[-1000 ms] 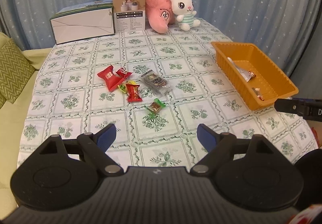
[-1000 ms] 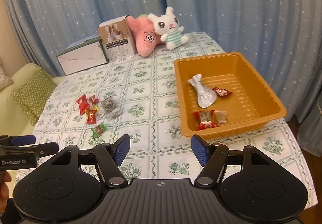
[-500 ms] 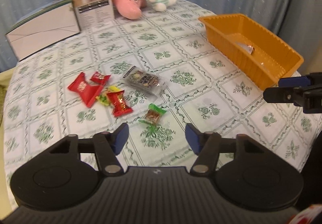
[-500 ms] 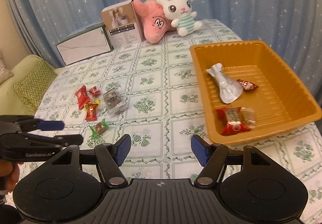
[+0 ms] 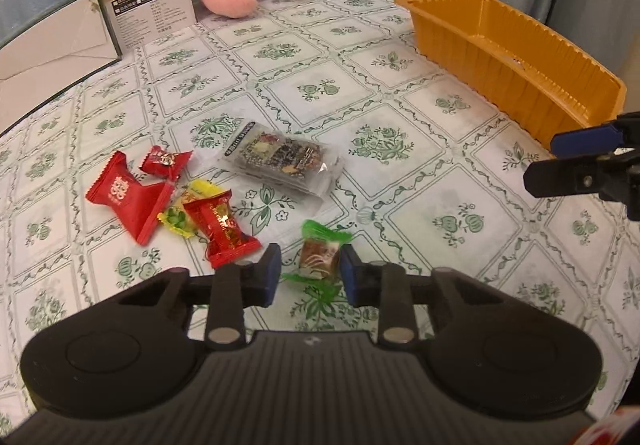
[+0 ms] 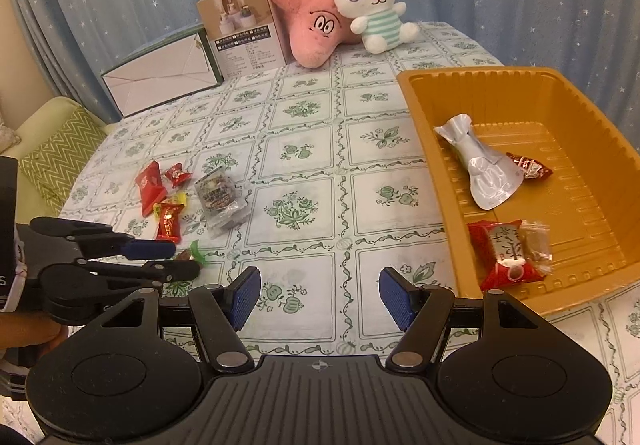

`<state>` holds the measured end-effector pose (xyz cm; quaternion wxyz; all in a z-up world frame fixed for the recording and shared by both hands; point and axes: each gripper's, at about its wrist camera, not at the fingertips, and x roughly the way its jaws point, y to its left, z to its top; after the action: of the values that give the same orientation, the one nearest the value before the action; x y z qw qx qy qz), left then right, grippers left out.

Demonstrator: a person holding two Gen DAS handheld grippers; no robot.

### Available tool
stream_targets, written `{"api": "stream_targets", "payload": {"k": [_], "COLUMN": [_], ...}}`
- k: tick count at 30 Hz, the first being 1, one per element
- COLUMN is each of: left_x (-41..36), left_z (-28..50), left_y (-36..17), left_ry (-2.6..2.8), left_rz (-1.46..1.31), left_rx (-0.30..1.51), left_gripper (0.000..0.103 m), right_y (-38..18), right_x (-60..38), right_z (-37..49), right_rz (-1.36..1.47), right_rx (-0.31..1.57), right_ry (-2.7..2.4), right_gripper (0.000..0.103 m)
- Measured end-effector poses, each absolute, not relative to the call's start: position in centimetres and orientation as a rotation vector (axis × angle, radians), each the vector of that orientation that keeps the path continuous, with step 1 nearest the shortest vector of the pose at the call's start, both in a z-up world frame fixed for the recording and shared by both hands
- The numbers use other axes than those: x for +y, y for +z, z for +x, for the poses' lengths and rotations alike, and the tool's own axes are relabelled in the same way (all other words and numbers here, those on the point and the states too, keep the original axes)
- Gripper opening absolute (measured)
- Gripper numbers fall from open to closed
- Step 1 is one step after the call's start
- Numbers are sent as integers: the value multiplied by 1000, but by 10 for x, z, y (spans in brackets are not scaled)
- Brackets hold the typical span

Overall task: Organize snacks
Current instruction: 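Grasp the green-wrapped candy with the left gripper while the right grasps the clear packet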

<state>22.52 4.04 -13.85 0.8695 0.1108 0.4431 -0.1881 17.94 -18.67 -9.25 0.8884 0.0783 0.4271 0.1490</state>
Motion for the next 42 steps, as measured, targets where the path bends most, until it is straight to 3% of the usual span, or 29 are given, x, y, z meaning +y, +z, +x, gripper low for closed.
{"api": "stream_targets", "payload": {"k": [7, 19, 33, 34, 36, 42], "left_x": [45, 90, 126, 127, 128, 127], "left_z": [229, 217, 215, 215, 215, 214], "left_y": [-142, -119, -116, -116, -115, -113], "left_ry": [-404, -182, -87, -87, -86, -91], "left_rz": [168, 52, -44, -53, -65, -72], "left_rx": [933, 891, 854, 852, 849, 847], "left_gripper": [18, 17, 17, 17, 17, 17], "right_y": [-101, -101, -137, -139, -142, -148], "right_x": [-179, -134, -60, -58, -52, -40], "right_z": [189, 237, 286, 289, 293, 291], "right_rz": [147, 80, -114, -124, -149, -218], "right_rx": [901, 854, 855, 855, 853, 851], "right_ry": [318, 513, 633, 633, 628, 629], "right_gripper": [67, 67, 66, 65, 53, 39]}}
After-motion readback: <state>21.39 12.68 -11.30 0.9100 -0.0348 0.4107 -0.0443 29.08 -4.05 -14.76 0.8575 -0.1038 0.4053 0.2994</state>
